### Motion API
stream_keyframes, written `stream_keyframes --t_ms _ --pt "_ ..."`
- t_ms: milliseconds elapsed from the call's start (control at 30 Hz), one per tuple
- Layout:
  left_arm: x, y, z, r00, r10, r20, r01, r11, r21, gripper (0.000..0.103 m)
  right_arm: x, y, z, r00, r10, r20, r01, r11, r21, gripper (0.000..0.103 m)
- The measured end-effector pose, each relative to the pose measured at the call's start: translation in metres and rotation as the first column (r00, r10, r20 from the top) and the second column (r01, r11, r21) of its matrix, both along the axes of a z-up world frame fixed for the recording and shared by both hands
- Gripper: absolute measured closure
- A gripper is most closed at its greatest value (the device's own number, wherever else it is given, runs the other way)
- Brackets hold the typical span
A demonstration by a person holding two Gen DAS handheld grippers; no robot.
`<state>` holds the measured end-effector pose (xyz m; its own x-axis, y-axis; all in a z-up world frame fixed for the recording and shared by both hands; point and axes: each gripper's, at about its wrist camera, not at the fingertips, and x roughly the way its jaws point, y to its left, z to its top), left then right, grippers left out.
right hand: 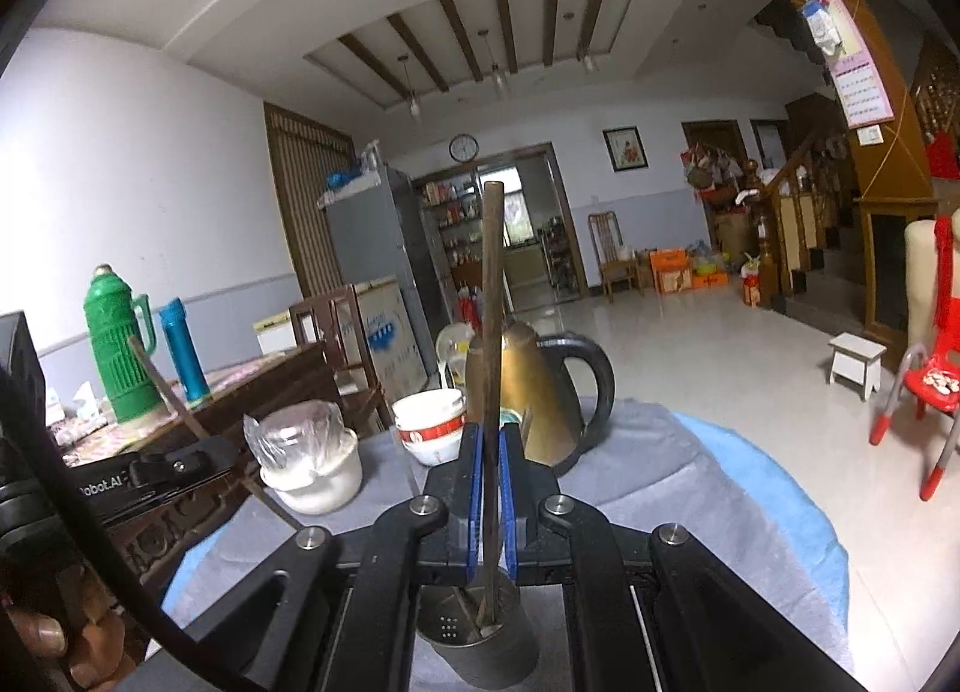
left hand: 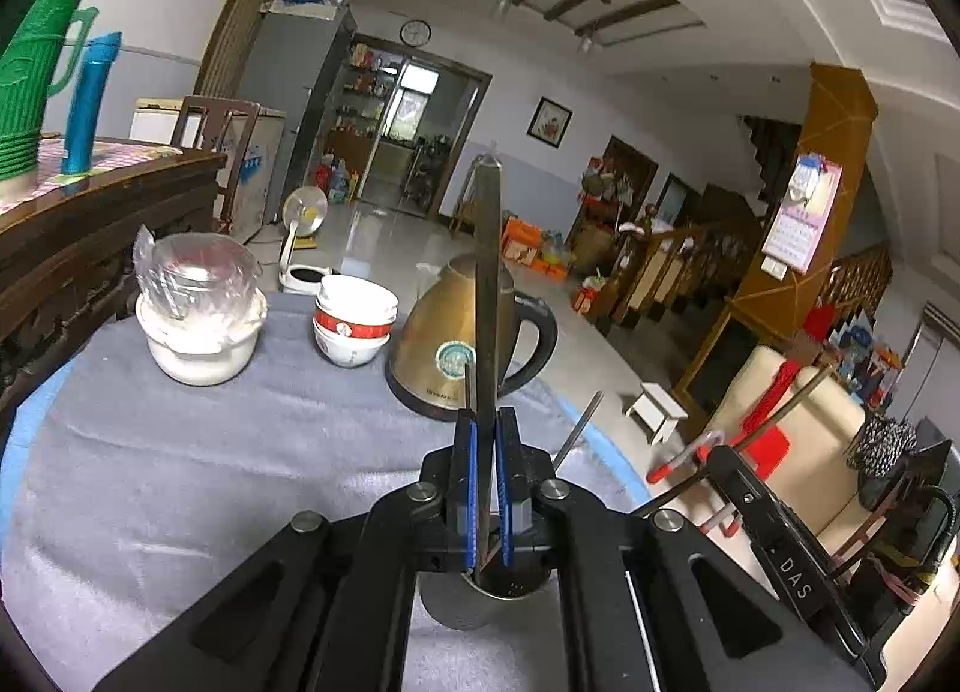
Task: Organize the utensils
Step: 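Lower both chopsticks into the grey cup and open both tools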
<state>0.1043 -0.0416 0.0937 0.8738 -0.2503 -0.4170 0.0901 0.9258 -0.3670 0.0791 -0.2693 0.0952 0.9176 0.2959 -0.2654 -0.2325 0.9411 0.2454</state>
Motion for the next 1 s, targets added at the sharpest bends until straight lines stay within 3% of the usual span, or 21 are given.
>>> stream_keyframes --t_ms 467,1000 --pt "0.025 -0.011 -0.017 0.998 -0.026 -0.064 0.027 0.999 0.029 0.097 0.031 0.001 -0.025 0.996 0.030 -0.083 -0.031 0.999 -0.015 0.097" --pt "0.053 -0.031 -0.043 0.971 -0.074 -0.228 0.101 0.989 0.105 0.097 0.071 0.019 -0.056 0.960 0.112 -0.257 -0.127 0.991 -0.041 0.097"
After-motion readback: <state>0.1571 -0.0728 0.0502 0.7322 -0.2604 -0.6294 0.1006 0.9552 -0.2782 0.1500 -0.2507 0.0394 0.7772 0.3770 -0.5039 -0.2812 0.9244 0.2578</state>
